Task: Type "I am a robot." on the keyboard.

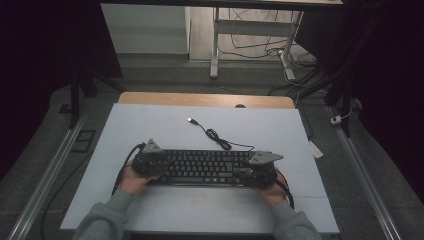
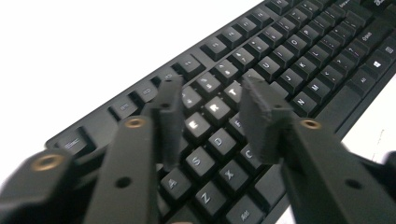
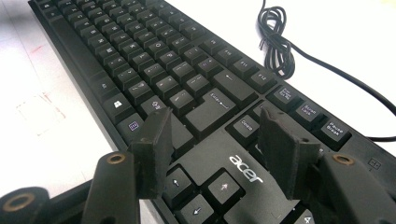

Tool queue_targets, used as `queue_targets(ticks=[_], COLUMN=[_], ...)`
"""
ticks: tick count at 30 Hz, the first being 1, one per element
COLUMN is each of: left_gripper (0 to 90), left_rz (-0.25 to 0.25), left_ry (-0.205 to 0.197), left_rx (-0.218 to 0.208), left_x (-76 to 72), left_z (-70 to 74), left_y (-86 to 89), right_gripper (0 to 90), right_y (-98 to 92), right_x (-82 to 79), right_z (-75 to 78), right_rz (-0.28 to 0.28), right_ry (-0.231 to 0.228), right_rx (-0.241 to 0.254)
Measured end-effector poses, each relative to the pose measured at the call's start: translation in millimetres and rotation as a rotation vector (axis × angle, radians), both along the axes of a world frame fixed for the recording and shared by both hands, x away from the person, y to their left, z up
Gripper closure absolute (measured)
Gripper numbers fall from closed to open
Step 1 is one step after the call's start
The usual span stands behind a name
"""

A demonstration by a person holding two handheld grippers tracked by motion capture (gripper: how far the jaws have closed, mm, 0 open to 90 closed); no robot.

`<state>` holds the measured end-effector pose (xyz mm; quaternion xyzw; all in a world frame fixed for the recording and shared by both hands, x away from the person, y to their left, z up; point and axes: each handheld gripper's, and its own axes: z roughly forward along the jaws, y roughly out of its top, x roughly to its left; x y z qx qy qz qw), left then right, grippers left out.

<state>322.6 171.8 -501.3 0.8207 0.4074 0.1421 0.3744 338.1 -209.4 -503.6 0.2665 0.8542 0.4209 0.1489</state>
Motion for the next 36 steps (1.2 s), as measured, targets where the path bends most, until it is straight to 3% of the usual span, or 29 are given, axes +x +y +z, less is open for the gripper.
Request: queue_targets(ticks=[4,10,36], left_gripper=[46.4,40.3,38.0], left_rz=[0.013,0.026,0.029], left_ry=[0.007,0.026,0.032], left_rx=[-0.021,-0.036,-0.017], left_x=[-3.8,-3.8,-2.7], left_z=[1.6,1.3,-1.2], left_y=[6.5,11.8,10.7], right_gripper=[45.4,45.4,45.5], right_y=[0.0,-0.3,5.4], right_x=[-0.2,0.4,0.3], right_z=[0.2,-0.1,4.3], right_rz=[0.001,0.001,0.014], right_ry=[0.0,0.001,-0.006], right_rx=[-0.002,0.001,0.024])
